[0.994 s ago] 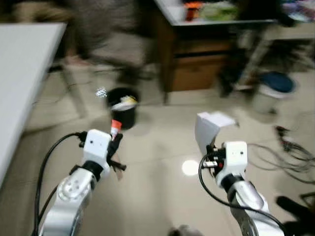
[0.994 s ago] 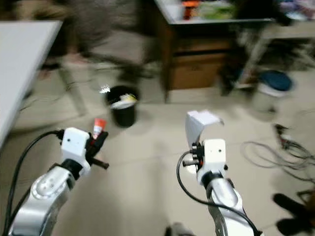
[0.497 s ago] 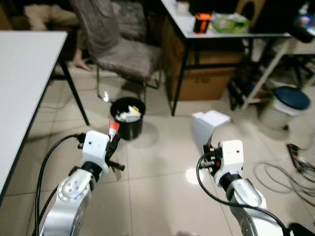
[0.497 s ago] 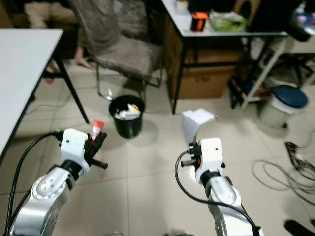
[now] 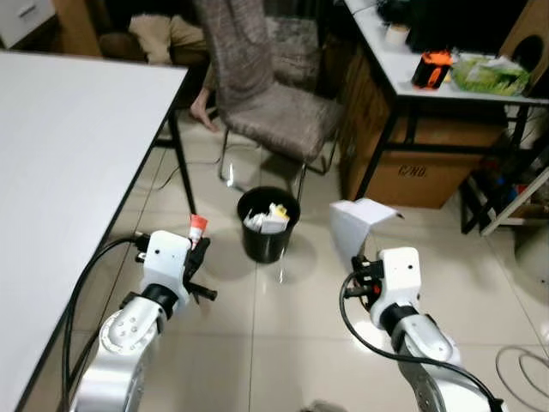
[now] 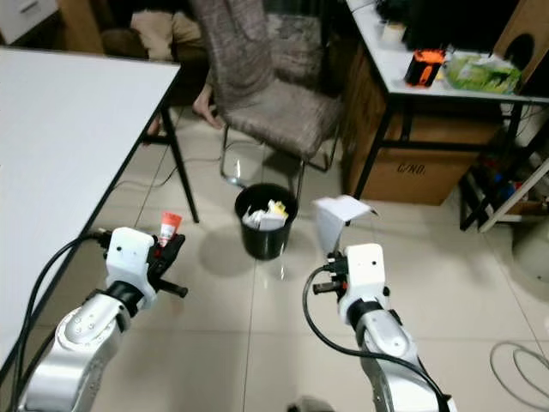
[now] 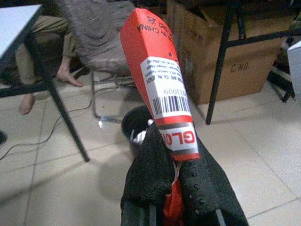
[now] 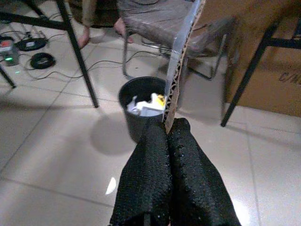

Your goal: Picking trash to rubbish bin

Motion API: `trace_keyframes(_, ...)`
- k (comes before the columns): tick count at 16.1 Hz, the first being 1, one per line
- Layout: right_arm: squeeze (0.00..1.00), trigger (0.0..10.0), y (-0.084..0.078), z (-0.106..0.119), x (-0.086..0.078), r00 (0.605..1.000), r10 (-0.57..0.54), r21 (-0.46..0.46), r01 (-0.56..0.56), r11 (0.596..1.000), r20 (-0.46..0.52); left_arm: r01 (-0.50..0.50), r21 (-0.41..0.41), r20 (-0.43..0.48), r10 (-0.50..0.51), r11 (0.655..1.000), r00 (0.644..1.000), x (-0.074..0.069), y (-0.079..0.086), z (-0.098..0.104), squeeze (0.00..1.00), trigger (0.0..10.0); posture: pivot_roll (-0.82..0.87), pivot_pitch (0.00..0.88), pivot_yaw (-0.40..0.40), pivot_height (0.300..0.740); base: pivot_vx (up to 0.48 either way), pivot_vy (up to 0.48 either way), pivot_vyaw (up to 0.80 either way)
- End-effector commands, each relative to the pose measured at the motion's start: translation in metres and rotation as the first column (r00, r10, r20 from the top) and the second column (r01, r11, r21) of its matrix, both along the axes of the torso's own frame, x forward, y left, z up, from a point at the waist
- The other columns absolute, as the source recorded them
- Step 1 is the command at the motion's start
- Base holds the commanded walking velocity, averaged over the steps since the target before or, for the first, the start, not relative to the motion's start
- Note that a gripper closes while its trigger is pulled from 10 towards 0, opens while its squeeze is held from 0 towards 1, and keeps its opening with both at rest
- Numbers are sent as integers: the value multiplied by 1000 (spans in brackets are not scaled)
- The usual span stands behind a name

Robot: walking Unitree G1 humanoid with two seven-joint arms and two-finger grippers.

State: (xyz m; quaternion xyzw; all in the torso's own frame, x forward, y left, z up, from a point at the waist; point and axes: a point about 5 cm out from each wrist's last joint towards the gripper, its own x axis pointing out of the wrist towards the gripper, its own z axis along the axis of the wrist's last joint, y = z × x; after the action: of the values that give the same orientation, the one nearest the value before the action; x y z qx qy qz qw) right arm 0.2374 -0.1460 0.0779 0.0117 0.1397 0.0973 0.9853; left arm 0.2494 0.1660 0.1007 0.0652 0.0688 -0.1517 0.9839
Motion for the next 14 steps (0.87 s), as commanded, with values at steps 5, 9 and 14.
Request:
trace_keyframes(5, 0, 10000, -11, -4, -1, 998, -51, 2, 51, 999, -22, 45, -7, 7, -45, 999, 999, 1, -9, 1, 0, 10000, -56, 117, -37, 740, 439, 0, -160)
trace_keyframes(9, 0, 10000, -12, -4, 0, 999, -46, -21, 46, 999, -15, 53, -4, 3, -53, 999, 999, 3, -11, 0, 0, 10000, -62, 117, -33, 740, 441, 0, -378)
trace_keyframes(14, 0, 10000, -12, -4, 0, 999, -39, -24, 38, 999, -17, 54, -4, 3, -54, 999, 999, 3, -11, -1, 0, 10000, -63, 121, -34, 740, 438, 0, 0)
